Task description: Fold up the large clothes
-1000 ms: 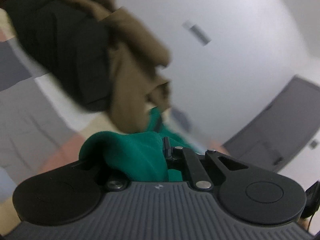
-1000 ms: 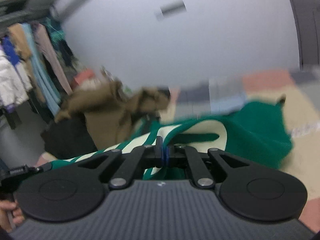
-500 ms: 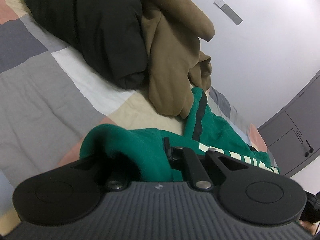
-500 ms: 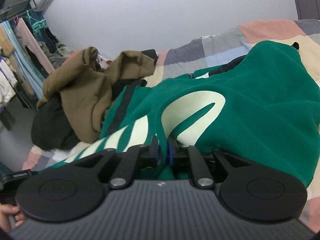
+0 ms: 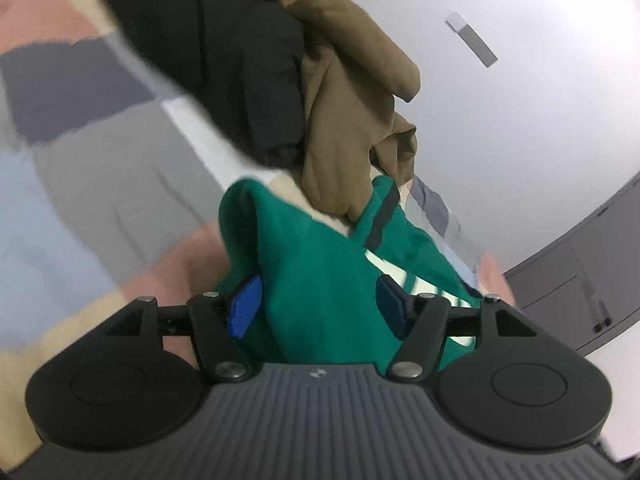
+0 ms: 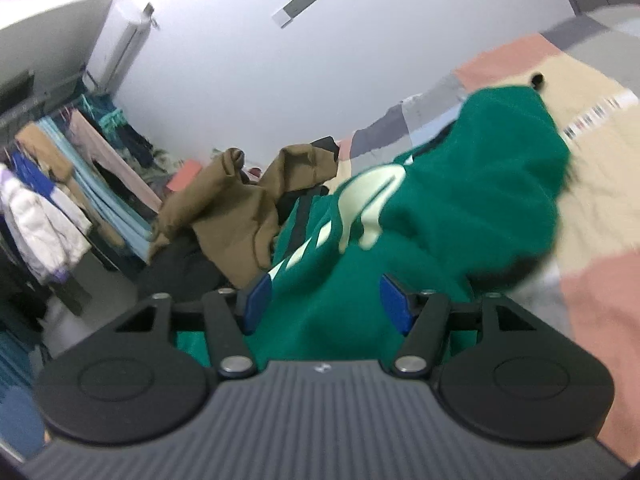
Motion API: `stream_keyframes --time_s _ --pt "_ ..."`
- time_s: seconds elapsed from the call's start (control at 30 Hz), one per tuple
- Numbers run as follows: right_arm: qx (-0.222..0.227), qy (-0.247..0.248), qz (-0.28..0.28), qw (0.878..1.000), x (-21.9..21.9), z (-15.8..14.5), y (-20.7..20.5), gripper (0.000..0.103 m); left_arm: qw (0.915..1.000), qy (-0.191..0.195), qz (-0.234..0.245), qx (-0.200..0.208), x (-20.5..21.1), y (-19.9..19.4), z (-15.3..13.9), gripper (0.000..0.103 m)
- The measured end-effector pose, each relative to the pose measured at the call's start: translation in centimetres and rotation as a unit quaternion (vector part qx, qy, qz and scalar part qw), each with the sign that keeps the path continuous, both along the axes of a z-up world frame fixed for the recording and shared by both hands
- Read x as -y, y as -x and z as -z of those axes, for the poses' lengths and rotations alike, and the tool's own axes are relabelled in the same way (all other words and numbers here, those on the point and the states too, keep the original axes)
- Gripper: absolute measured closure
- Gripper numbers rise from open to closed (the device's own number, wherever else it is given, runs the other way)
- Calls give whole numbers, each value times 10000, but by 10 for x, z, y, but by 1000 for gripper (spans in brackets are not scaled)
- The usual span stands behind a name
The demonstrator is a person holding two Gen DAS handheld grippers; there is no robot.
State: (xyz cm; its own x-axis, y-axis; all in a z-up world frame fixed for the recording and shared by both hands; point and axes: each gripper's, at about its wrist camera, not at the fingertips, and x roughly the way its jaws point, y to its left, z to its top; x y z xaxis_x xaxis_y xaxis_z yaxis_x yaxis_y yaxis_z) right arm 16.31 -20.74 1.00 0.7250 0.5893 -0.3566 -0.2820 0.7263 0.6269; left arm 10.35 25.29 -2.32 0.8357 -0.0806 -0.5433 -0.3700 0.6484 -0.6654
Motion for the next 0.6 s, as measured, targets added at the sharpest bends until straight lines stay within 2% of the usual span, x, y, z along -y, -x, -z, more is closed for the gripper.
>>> stream_keyframes --time_s 0.03,0.07,0.1,0.17,0.23,0.37,0.53,0.6 --pt "-62 -101 31 9999 4 2 9 37 9998 196 -9 12 2 7 0 34" --pt "-139 -226 47 9996 7 5 15 25 9992 392 -3 40 4 12 0 34" --pt "-216 -400 58 9990 10 8 20 19 9984 556 4 62 6 16 2 34" --pt "-407 -788 28 9961 14 18 26 19 9965 834 59 47 16 21 7 34" --pt "-677 -1068 -65 9919 13 29 25 19 9953 954 180 -70 28 21 15 34" --pt "-1054 -1203 -80 9871 4 56 11 19 9924 1139 396 -260 48 17 31 34" --pt "-1118 -1811 14 9771 1 81 -18 18 9874 1498 455 -220 55 11 48 34" --pt "-1059 -1852 -45 9770 -4 83 -28 18 9863 1559 499 -214 57 7 53 34"
